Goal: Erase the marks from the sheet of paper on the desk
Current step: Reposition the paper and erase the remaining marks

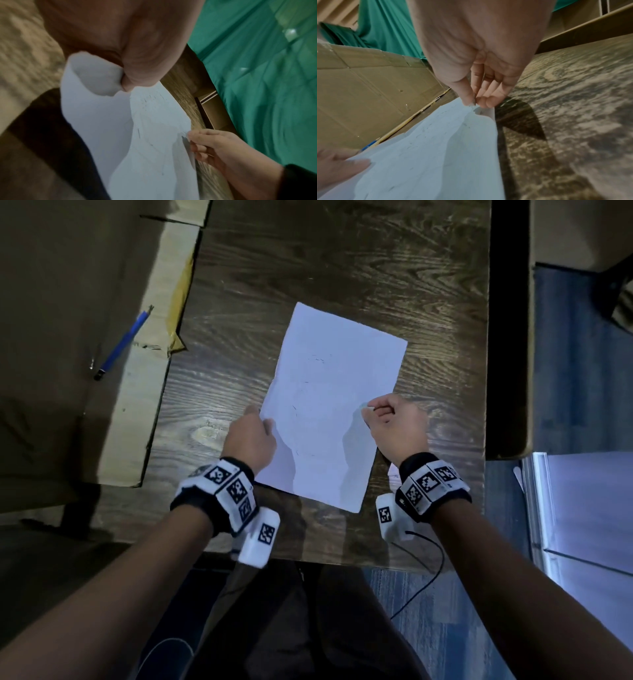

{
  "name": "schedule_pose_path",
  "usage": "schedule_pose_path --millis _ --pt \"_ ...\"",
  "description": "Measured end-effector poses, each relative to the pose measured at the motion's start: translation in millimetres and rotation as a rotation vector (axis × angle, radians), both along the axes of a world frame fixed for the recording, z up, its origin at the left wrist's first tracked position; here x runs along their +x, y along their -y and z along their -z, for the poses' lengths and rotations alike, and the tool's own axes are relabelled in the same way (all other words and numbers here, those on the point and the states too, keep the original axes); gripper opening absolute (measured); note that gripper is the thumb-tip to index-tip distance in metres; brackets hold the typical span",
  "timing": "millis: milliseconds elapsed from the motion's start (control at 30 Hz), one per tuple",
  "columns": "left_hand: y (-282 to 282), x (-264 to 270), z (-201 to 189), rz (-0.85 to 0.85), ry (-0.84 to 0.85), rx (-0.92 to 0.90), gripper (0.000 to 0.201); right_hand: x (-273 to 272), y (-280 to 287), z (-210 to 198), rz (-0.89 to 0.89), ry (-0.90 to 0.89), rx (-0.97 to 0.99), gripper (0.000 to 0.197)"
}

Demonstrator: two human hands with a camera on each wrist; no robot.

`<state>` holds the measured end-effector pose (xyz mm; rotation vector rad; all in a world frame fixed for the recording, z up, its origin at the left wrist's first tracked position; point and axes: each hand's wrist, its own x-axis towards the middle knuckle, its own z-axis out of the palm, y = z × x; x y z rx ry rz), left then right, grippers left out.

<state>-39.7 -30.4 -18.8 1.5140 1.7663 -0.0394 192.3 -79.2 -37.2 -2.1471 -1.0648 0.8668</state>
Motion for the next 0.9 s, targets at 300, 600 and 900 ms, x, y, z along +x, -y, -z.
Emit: schedule_pose_path --millis 300,600,900 --pt "26 14 -5 -0.068 0.134 0.172 0.055 1 3 10 -0.051 0.042 -0.013 0.003" --pt "-23 30 12 0.68 0.01 0.303 0.09 8 -11 9 -0.091 0.082 0.022 0.002" --pt "-37 70 40 0.906 -0.132 0.265 0.135 -4 -3 12 -0.197 0.209 0.014 0.009"
